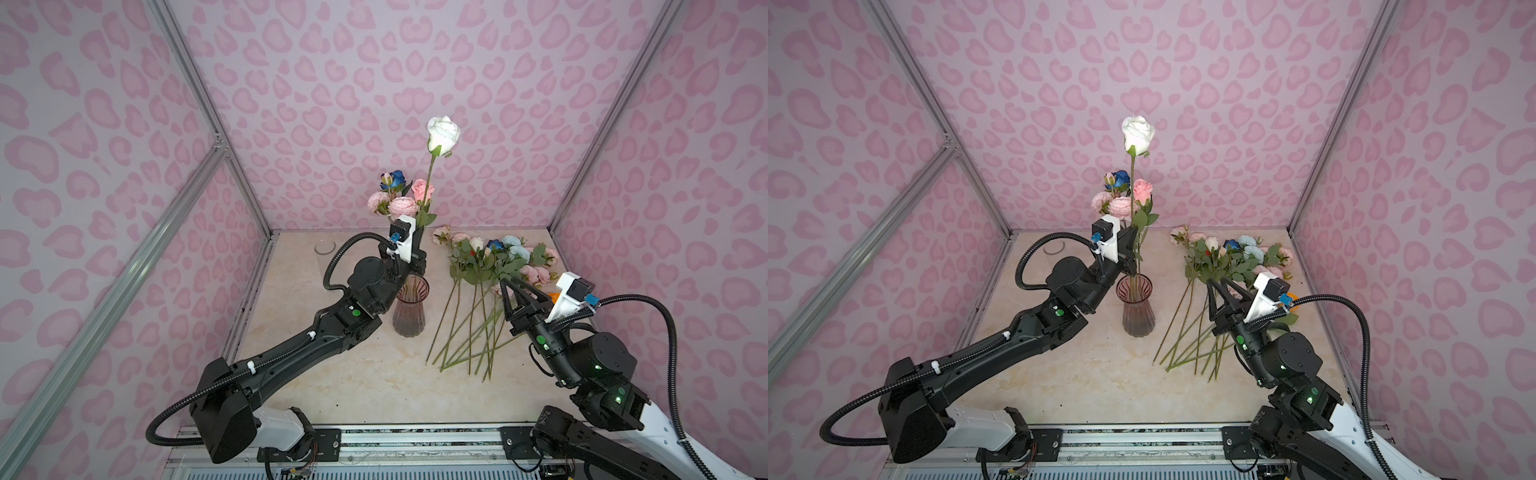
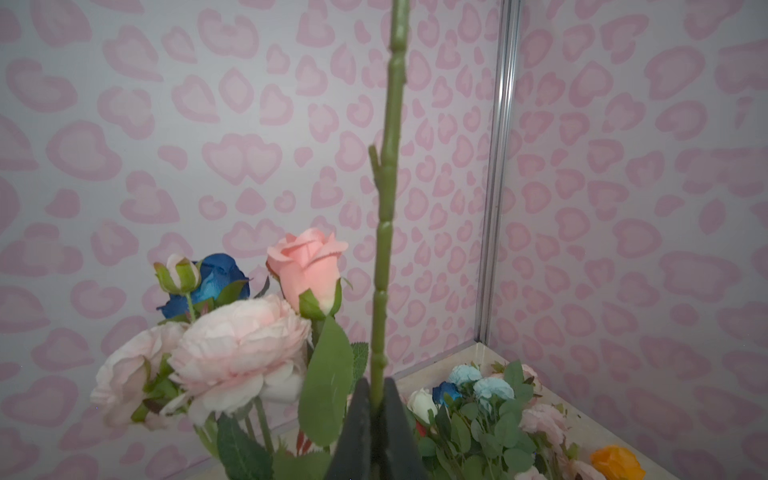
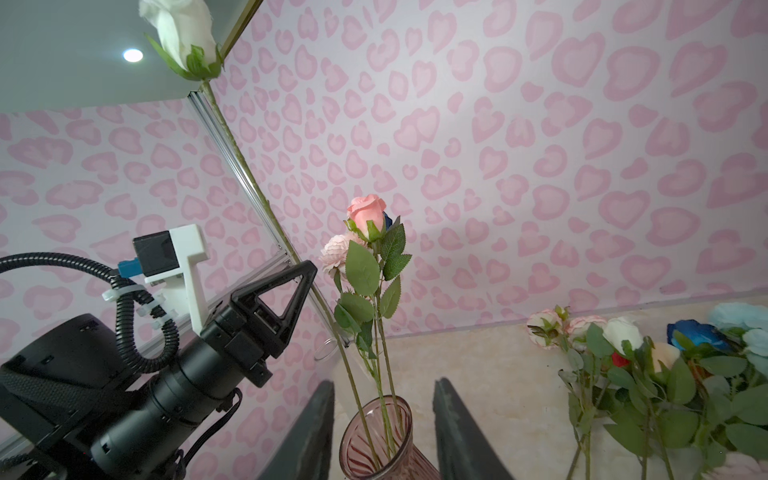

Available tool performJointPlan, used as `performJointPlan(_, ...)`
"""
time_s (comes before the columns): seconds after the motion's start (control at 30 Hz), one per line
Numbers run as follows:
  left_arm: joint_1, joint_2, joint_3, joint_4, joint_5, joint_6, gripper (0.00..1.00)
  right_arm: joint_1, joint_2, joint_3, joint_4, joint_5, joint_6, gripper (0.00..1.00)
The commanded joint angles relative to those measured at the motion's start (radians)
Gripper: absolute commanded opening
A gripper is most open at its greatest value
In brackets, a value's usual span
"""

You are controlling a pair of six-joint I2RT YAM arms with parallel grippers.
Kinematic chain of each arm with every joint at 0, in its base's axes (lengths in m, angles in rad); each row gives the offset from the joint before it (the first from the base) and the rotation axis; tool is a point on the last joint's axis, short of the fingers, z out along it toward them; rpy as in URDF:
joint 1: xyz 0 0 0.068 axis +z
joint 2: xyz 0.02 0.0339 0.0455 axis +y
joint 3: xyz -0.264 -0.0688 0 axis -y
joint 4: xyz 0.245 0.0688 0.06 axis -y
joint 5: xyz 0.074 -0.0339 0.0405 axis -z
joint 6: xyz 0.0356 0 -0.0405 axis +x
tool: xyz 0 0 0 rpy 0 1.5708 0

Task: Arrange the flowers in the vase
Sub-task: 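Take the white rose stem with the left gripper and open the right gripper, then lower the white rose into the vase with the left gripper and release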

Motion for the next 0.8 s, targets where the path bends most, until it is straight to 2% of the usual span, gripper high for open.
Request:
performJointPlan(0.0, 0.002, -0.031, -0.048, 0.023, -0.027, -0.057, 0.04, 0.0, -0.001, -0.011, -0.005, 0.017, -0.013, 0.41)
performJointPlan(0.23, 0.001, -0.061, -0.152, -0.022, -0.039, -0.105, 0.05, 0.001, 0.013, -0.024, 0.008, 0.013, -0.005, 0.41)
performJointPlan(0.33, 0.001, -0.065, -0.16, -0.052, -0.032, -0.11, 0.18, 0.001, 0.023, -0.022, 0.006, 0.008, -0.007, 0.41)
performJointPlan(0.5, 0.0, -0.075, -0.153, -0.122, -0.027, -0.117, 0.29, 0.001, 0.041, -0.012, -0.001, 0.002, 0.001, 0.41)
performJointPlan(0.77, 0.001, -0.126, -0.155, -0.208, 0.005, -0.117, 0.34, 0.0, 0.051, -0.006, -0.001, 0.011, -0.01, 0.41)
